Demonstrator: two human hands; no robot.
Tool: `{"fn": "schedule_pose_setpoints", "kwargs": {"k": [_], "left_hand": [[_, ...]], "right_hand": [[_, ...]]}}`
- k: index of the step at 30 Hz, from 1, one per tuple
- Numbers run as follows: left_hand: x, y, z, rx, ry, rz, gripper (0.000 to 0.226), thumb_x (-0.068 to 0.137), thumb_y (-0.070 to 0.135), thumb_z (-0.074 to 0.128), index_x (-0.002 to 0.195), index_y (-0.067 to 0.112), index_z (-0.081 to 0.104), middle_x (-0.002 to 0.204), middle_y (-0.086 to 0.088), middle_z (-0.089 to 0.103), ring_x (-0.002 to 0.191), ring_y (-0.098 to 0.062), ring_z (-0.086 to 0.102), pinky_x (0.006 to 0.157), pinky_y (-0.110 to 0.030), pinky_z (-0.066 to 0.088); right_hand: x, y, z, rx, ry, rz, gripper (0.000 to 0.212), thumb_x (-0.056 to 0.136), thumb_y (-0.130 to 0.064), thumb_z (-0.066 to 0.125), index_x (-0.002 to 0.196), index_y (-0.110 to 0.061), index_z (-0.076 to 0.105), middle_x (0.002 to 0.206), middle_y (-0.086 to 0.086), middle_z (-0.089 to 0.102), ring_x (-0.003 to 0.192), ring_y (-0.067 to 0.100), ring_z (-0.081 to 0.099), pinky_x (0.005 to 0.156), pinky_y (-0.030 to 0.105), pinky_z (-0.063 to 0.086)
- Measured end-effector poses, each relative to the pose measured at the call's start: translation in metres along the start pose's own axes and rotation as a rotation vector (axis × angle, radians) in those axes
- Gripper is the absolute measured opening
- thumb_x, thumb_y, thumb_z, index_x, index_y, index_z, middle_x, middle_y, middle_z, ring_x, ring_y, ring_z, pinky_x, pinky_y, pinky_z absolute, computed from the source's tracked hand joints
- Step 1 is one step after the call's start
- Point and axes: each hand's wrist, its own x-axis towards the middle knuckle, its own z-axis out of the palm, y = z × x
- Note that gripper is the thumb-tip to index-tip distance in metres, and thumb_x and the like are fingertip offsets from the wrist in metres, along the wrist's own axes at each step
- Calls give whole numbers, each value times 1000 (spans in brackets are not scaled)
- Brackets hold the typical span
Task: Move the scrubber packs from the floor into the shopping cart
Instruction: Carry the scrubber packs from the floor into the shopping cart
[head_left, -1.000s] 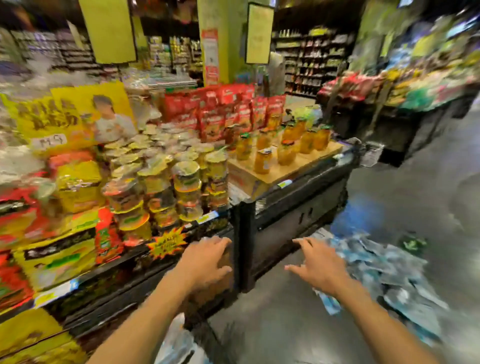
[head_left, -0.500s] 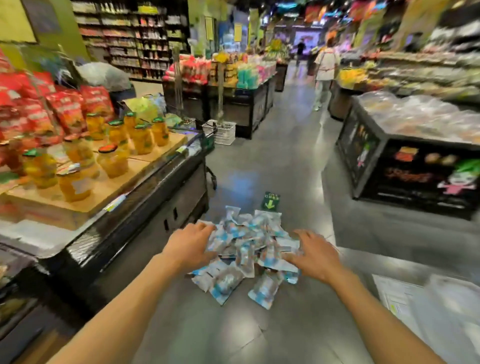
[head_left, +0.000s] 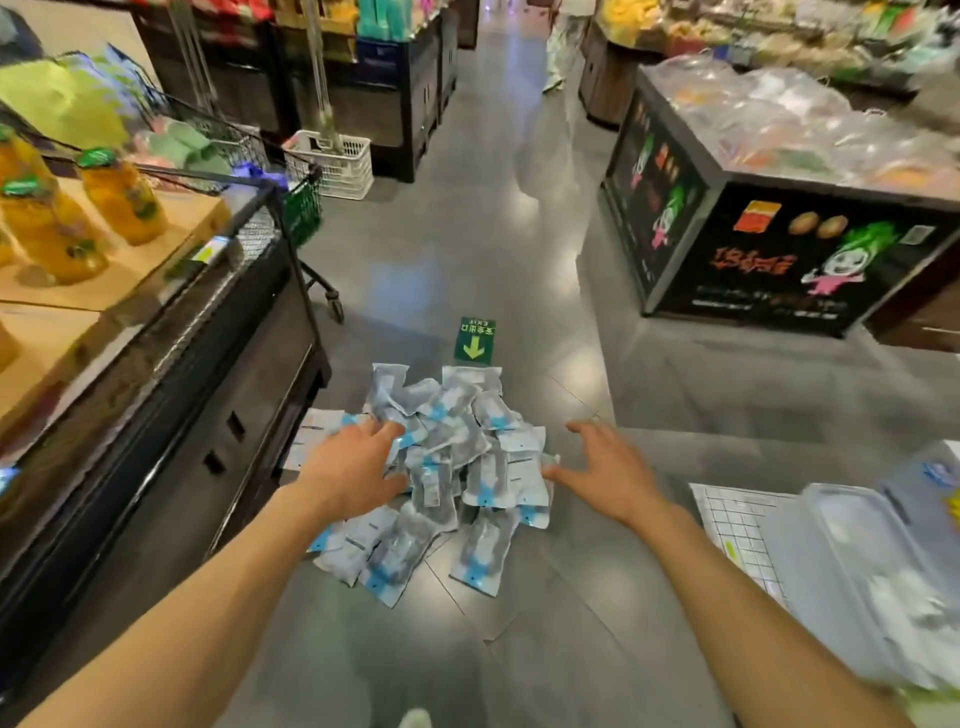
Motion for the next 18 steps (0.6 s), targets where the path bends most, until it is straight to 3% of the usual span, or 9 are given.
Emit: {"fn": "schedule_pose_setpoints", "kwargs": {"k": [10, 18], "left_hand": [[201, 4, 51, -138, -132, -31, 68, 94, 55, 60, 151, 27, 35, 149, -5, 49, 134, -28, 49, 103, -43, 47], [389, 35, 192, -115, -232, 30, 65, 95, 53, 59, 150, 28, 36, 149, -2, 48, 133, -27, 50, 100, -42, 47]], "right_hand": [[188, 74, 40, 122, -115, 160, 79, 84, -54, 76, 149, -23, 44, 149, 8, 49, 136, 27, 48, 107, 40, 43], [356, 191, 165, 104, -195, 267, 77, 84, -54, 74, 148, -21, 46, 147, 11, 51, 137, 30, 48, 110, 43, 42]]}}
